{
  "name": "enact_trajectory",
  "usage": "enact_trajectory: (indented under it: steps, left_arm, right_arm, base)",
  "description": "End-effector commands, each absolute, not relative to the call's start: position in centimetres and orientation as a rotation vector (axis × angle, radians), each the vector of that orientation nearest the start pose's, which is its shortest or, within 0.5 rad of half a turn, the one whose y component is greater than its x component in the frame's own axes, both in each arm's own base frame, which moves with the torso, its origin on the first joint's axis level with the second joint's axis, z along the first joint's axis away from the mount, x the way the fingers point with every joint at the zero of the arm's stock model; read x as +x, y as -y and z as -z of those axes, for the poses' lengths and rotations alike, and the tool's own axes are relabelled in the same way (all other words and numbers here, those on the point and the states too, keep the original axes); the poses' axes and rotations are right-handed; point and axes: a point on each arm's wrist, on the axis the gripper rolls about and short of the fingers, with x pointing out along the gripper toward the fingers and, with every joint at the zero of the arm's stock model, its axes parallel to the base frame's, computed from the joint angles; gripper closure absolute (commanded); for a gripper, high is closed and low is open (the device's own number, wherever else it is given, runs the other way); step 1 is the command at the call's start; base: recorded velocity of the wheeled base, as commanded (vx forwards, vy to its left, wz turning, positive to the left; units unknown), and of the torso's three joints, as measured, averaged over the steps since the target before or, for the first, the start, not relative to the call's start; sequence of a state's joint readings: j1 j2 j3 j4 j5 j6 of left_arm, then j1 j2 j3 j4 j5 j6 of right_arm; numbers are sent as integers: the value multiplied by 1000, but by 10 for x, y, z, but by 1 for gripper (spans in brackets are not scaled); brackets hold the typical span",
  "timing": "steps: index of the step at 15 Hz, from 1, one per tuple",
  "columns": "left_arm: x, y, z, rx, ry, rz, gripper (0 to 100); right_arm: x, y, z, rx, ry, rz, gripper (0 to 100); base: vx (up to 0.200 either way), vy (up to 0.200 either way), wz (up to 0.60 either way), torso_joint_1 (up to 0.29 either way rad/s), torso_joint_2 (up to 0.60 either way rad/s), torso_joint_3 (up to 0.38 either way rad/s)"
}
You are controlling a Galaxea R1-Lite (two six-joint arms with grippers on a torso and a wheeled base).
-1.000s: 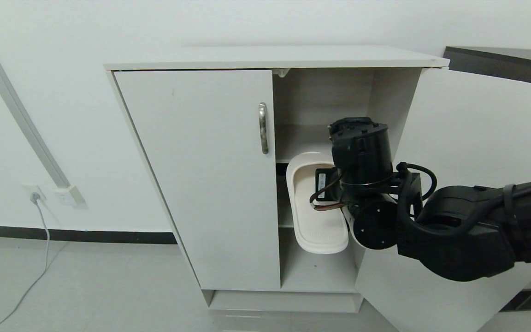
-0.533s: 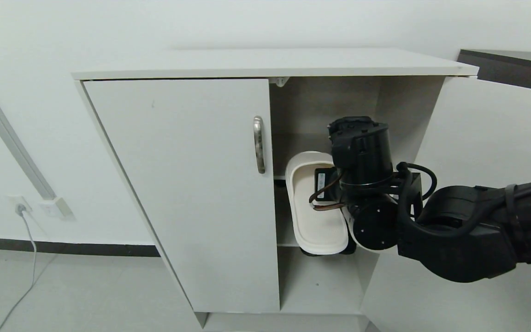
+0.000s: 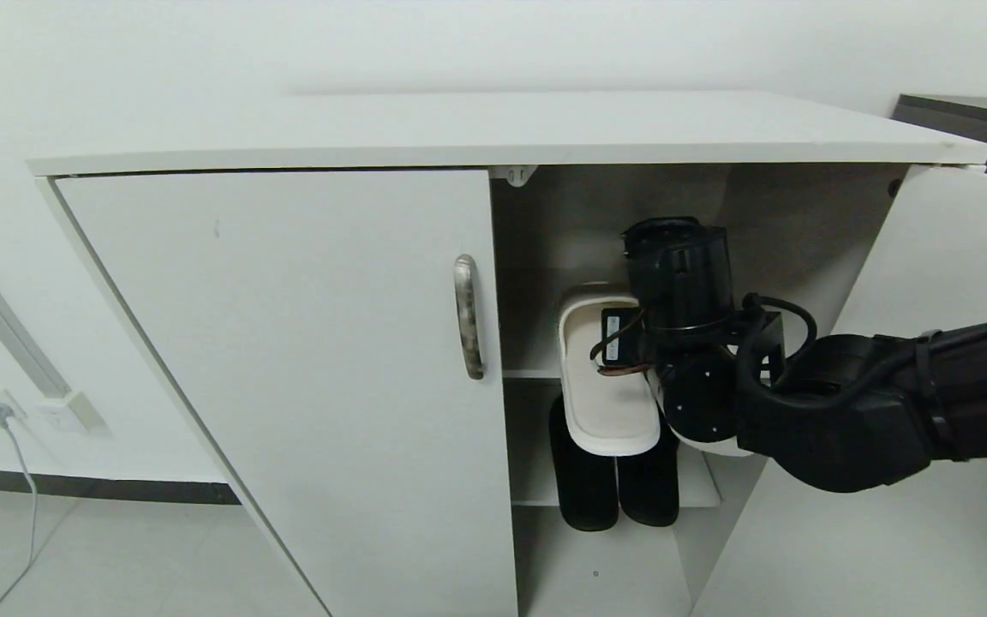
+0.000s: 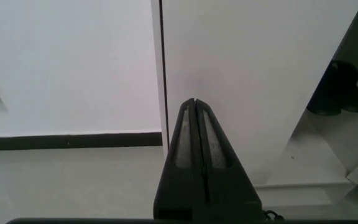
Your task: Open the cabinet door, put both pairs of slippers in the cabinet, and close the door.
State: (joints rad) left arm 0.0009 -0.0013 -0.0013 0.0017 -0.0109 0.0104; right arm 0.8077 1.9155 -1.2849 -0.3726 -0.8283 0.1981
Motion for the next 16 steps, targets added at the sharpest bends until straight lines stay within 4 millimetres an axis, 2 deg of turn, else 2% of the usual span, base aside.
enact_trajectory:
  steps: [1, 13, 16]
  left_arm:
    - [-23, 0, -76, 9, 0, 9, 100]
    - [-23, 0, -76, 8, 0, 9, 100]
    - [-23, 0, -76, 8, 0, 9, 100]
  right_arm:
    - [287, -264, -212, 12, -174, 56, 100]
    - [345, -274, -221, 5, -170, 68, 100]
    - [346, -274, -220, 6, -170, 69, 100]
  base:
    - [0, 0, 0, 0, 0, 0]
    - [0, 0, 0, 0, 0, 0]
    - [0, 0, 0, 0, 0, 0]
